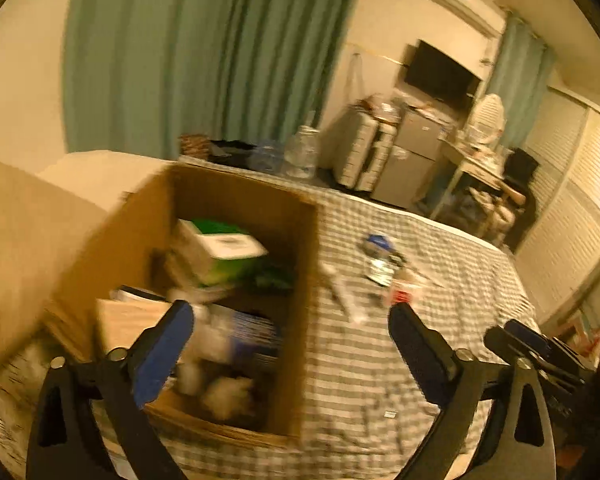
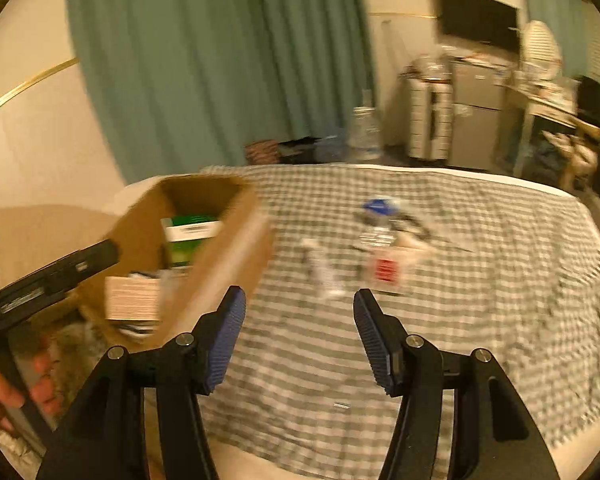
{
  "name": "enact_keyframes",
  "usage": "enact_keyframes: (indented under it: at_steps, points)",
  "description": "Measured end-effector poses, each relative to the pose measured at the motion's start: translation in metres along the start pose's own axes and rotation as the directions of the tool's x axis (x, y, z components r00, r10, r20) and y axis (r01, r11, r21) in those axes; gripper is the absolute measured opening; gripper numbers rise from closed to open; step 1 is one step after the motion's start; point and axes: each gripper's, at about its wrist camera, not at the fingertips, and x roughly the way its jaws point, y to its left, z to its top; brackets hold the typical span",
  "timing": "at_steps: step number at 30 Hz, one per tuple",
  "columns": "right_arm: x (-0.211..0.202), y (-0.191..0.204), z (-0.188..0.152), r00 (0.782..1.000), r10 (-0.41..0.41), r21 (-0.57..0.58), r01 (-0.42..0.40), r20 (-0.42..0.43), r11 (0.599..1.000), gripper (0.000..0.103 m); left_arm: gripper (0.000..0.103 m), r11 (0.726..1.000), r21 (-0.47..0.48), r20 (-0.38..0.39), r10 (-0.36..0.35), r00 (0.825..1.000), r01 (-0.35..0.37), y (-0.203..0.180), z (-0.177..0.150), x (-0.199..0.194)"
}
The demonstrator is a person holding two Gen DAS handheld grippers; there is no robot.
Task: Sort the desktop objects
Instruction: 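Grasp the white toothpaste tube with the left tool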
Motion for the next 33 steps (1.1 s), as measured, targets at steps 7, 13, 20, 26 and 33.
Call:
enact_keyframes:
  at_steps: [7, 13, 20, 26, 33]
  points:
    - [-0.007, -0.080, -0.030, 0.995, -0.098, 0.103, 0.100, -0.025, 0.990, 0.056, 0.103, 0.998, 0.048, -0.094, -0.045, 0.995, 0.050, -0.074, -0.045, 0.034]
    - [0.013, -0.113, -0.054, 0.995, -0.095, 0.167, 0.100, -0.038, 0.981, 0.056, 0.103, 0.997, 0.077, -0.169, 0.024, 0.985, -0.011, -0.102, -0.080, 0.078]
    - [0.063, -0.116, -0.061, 0.996, -0.040, 0.145, 0.051, -0.080, 0.988, 0.056, 0.103, 0.995, 0.075, -0.199, 0.079, 0.977, -0.065, -0.103, -0.084, 0.134]
    - [0.111, -0.121, -0.044, 0.996, 0.002, 0.125, 0.009, -0.090, 0.992, 0.056, 0.103, 0.991, 0.048, -0.211, 0.135, 0.968, -0.127, -0.093, -0.070, 0.190]
    - [0.174, -0.122, -0.020, 0.993, 0.047, 0.125, -0.034, -0.104, 0.992, 0.056, 0.103, 0.988, 0.040, -0.190, 0.152, 0.970, -0.147, -0.090, -0.053, 0.244]
